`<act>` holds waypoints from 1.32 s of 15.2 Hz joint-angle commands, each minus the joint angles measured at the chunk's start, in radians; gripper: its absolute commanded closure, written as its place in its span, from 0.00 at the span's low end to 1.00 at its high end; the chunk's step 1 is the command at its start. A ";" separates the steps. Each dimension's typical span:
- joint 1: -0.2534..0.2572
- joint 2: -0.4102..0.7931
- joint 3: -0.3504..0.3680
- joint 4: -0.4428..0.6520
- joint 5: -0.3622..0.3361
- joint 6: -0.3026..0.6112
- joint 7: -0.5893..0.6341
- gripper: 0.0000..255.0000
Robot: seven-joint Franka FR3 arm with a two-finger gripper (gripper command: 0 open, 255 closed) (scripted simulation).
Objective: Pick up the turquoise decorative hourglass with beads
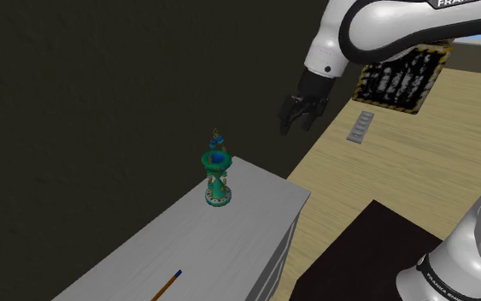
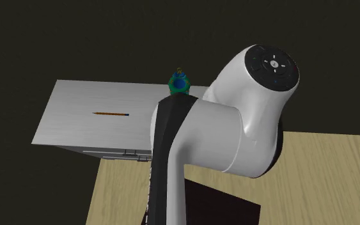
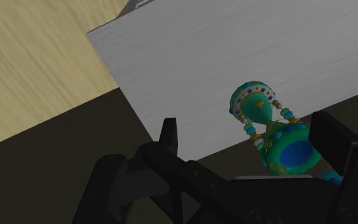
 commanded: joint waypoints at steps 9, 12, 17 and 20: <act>0.010 0.308 0.124 0.179 -0.070 0.266 0.162 0.00; 0.016 0.410 0.151 0.257 -0.129 0.323 0.227 0.00; 0.042 0.566 0.169 0.399 -0.241 0.381 0.335 0.00; 0.044 0.580 0.167 0.374 -0.248 0.419 0.339 0.00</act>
